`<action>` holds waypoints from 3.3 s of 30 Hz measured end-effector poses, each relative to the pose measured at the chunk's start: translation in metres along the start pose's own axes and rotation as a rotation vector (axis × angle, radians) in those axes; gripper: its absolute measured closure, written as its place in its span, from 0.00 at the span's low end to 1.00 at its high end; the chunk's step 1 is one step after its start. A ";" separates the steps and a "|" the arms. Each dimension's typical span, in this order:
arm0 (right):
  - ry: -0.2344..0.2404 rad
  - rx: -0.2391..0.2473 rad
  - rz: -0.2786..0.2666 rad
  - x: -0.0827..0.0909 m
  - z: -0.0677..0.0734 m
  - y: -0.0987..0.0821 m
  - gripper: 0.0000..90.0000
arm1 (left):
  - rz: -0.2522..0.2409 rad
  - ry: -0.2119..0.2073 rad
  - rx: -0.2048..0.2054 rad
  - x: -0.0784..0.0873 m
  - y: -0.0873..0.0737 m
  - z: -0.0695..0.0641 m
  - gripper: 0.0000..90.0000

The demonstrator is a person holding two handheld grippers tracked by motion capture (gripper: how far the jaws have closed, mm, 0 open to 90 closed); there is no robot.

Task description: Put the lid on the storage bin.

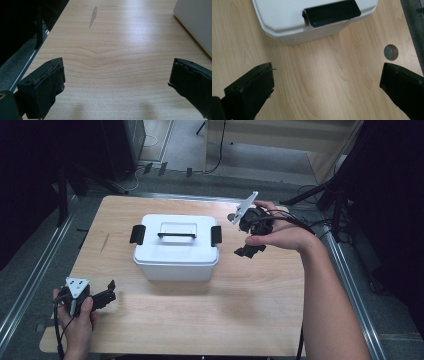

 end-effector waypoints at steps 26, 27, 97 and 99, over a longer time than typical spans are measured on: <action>-0.004 -0.051 0.022 -0.010 0.004 -0.063 0.00 | -0.002 0.005 -0.009 0.000 0.000 -0.001 0.01; -0.006 -0.057 0.020 -0.011 0.005 -0.065 0.00 | -0.002 0.005 -0.008 0.000 0.000 -0.001 0.01; -0.126 -0.317 -0.242 -0.062 0.047 -0.216 0.02 | -0.013 -0.003 -0.010 0.002 -0.001 -0.002 0.01; -0.132 -0.328 -0.256 -0.064 0.049 -0.219 0.02 | -0.018 0.000 -0.007 0.002 -0.001 -0.001 0.01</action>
Point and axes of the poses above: each handheld gripper's, and its own axes: x roughly backward along the jaws, y roughly out of its top, z roughly to its left, the point moved 3 cm from there along -x, roughly forward along the jaws, and after that the axes turned 11 degrees about -x, right-handed, at the moved point
